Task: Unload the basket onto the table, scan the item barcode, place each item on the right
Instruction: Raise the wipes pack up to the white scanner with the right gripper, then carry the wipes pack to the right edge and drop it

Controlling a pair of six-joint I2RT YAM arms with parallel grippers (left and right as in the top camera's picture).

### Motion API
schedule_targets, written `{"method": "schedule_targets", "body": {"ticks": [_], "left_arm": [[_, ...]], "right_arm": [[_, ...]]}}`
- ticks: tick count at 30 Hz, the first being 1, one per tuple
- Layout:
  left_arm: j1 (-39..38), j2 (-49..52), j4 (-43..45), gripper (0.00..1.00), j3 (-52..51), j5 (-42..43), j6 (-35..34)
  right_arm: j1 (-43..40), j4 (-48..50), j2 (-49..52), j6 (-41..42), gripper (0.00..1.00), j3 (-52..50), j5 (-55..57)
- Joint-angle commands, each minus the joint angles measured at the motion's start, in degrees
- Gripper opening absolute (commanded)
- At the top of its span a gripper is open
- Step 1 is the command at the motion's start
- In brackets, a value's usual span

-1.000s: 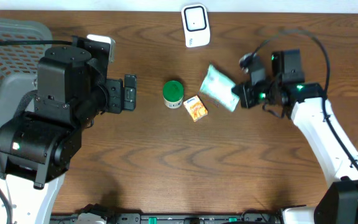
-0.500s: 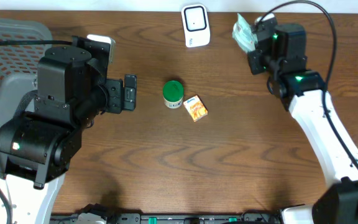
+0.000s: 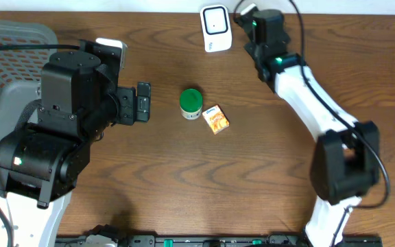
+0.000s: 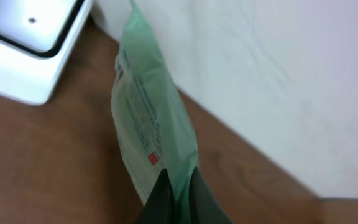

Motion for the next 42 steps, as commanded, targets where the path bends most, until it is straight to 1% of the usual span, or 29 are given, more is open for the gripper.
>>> {"method": "schedule_targets", "body": {"ticks": [1, 6, 15, 18, 22, 27, 38, 42], "left_arm": [[0.26, -0.04, 0.02, 0.98, -0.24, -0.74, -0.28], [0.26, -0.04, 0.02, 0.98, -0.24, -0.74, -0.28], [0.26, -0.04, 0.02, 0.98, -0.24, -0.74, -0.28], [0.26, -0.04, 0.02, 0.98, -0.24, -0.74, -0.28], [0.26, -0.04, 0.02, 0.98, -0.24, -0.74, -0.28], [0.26, -0.04, 0.02, 0.98, -0.24, -0.74, -0.28], [0.26, -0.04, 0.02, 0.98, -0.24, -0.74, -0.28], [0.26, -0.04, 0.02, 0.98, -0.24, -0.74, -0.28]], "right_arm": [[2.08, 0.46, 4.17, -8.9, 0.01, 6.88, 7.08], [4.68, 3.39, 10.82, -19.02, 0.01, 13.38, 13.38], [9.88, 16.96, 19.41, -42.12, 0.01, 13.97, 24.22], [11.17, 18.12, 22.25, -46.16, 0.01, 13.97, 26.4], [12.24, 17.86, 23.65, -46.86, 0.01, 13.97, 26.75], [13.68, 13.66, 23.74, -47.43, 0.01, 13.94, 26.69], [14.6, 13.14, 22.14, -47.36, 0.01, 13.94, 26.49], [14.19, 7.72, 18.91, -44.26, 0.01, 13.94, 26.51]]}}
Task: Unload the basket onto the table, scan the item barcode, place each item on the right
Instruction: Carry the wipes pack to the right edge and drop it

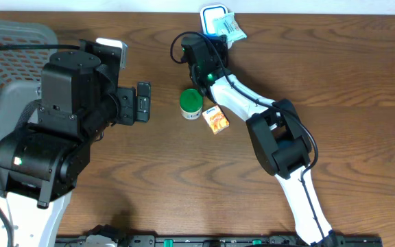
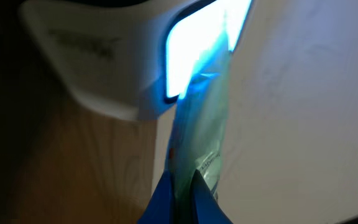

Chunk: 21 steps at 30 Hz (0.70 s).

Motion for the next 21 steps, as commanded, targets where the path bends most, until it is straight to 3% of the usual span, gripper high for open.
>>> {"method": "schedule_targets", "body": {"ticks": [1, 9, 16, 21], "left_arm": [[0.26, -0.02, 0.0, 0.98, -0.24, -0.72, -0.28], [0.26, -0.02, 0.0, 0.98, -0.24, -0.72, -0.28], [0.26, -0.02, 0.0, 0.98, -0.24, -0.72, -0.28], [0.26, -0.02, 0.0, 0.98, -0.24, -0.72, -0.28]], "right_arm": [[-0.26, -4.85, -5.35, 2.8, 0.01, 1.07, -0.13], [-4.17, -23.91, -15.39, 18.78, 0.01, 1.07, 2.99], [-17.25, -49.0, -19.89, 43.47, 0.01, 1.07, 3.93], [-29.81, -56.85, -19.8, 58.07, 0.01, 1.05, -4.52]]}}
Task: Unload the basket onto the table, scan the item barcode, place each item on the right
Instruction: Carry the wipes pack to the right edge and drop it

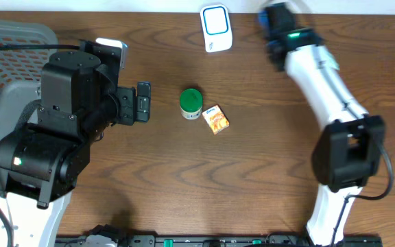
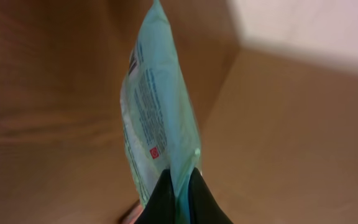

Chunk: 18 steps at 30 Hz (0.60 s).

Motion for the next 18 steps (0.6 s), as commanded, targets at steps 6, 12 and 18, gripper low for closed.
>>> {"method": "schedule_targets", "body": {"ticks": [6, 12, 18], "left_arm": [[0.26, -0.02, 0.02, 0.98, -0.24, -0.72, -0.28], [0.26, -0.02, 0.02, 0.98, -0.24, -0.7, -0.28], [0.26, -0.02, 0.02, 0.98, -0.24, -0.72, -0.28]], "right_arm": [[-22.77, -4.13, -0.37, 23.58, 0.01, 0.07, -7.82], [-35.08, -2.12, -0.37, 25.24, 0.01, -0.07, -12.92], [-43.32, -0.35, -0.35, 25.2, 0.01, -1.01, -17.53]]}}
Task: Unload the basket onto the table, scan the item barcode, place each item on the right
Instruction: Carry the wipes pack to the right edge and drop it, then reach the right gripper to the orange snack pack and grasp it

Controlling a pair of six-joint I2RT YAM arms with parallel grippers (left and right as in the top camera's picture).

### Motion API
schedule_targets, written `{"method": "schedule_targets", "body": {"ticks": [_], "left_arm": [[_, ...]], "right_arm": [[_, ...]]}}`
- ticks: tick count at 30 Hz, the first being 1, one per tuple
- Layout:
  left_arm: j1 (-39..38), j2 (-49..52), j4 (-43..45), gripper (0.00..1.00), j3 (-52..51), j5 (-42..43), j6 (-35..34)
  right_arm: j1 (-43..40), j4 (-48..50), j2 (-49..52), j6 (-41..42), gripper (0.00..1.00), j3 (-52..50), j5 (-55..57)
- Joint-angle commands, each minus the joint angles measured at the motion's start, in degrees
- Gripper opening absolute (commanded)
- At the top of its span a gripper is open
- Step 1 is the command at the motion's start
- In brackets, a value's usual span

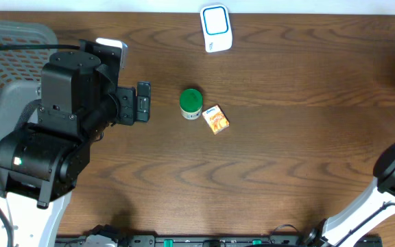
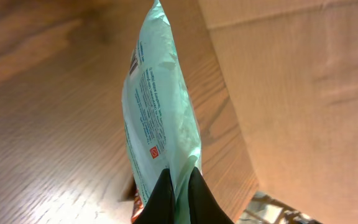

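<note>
My right gripper (image 2: 179, 175) is shut on the lower edge of a pale green pouch (image 2: 160, 106), which stands upright with small print and a red mark on its side. It hangs over the table's right edge. In the overhead view only a dark bit of that gripper shows at the right border, and the pouch is out of view there. The white scanner (image 1: 216, 27) stands at the back middle, far from the pouch. My left gripper (image 1: 142, 101) hovers at the left with nothing in it.
A green-lidded can (image 1: 191, 103) and a small orange packet (image 1: 216, 119) lie mid-table. A grey mesh basket (image 1: 5, 41) sits at the far left. Beyond the table edge (image 2: 238, 155) is a tan surface (image 2: 303, 81). Something red (image 2: 139, 208) lies under the pouch.
My right gripper, still shut on the green pouch, has moved from just right of the scanner to the table's far right edge. The left arm has not moved.
My right gripper first held the pouch just right of the scanner. Then the pouch was in front of the scanner's face, lit blue. After that it was away to the right of the scanner, and now it is at the table's right edge.
</note>
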Motion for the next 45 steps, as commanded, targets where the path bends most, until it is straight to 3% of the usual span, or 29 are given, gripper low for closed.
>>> {"method": "schedule_targets", "body": {"ticks": [1, 12, 14, 15, 18, 22, 27, 31, 33, 34, 37, 45], "left_arm": [[0.26, -0.02, 0.0, 0.98, -0.24, -0.72, -0.28], [0.26, -0.02, 0.0, 0.98, -0.24, -0.72, -0.28], [0.26, -0.02, 0.0, 0.98, -0.24, -0.72, -0.28], [0.26, -0.02, 0.0, 0.98, -0.24, -0.72, -0.28], [0.26, -0.02, 0.0, 0.98, -0.24, -0.72, -0.28], [0.26, -0.02, 0.0, 0.98, -0.24, -0.72, -0.28], [0.26, -0.02, 0.0, 0.98, -0.24, -0.72, -0.28], [0.26, -0.02, 0.0, 0.98, -0.24, -0.72, -0.28], [0.26, -0.02, 0.0, 0.98, -0.24, -0.72, -0.28], [0.26, -0.02, 0.0, 0.98, -0.24, -0.72, -0.28], [0.26, -0.02, 0.0, 0.98, -0.24, -0.72, -0.28], [0.26, -0.02, 0.0, 0.98, -0.24, -0.72, -0.28]], "right_arm": [[-2.75, 0.37, -0.39, 1.84, 0.01, -1.33, -4.92], [-3.28, 7.43, -0.39, 5.01, 0.01, -13.09, -1.36], [-2.49, 6.91, -0.83, 6.4, 0.19, -12.57, -1.51], [-1.95, 6.62, -1.14, 6.58, 0.47, -12.13, -1.51], [0.5, 4.96, -2.86, 6.75, 0.99, -9.92, -4.63], [5.35, 2.67, -6.14, 6.78, 0.99, -7.43, -18.93], [13.6, -0.85, -9.27, 7.15, 0.99, -7.34, -58.07], [20.96, 1.29, -8.46, 7.69, 0.99, -9.01, -80.02], [25.18, 1.29, -7.43, 16.35, 0.99, -9.4, -77.55], [27.91, -0.37, -6.58, 26.12, 0.99, -9.4, -72.24], [33.57, -5.05, -4.92, 43.87, 0.99, -9.4, -63.93], [48.26, -1.31, -4.15, 49.68, 0.99, -9.4, -62.1]]}}
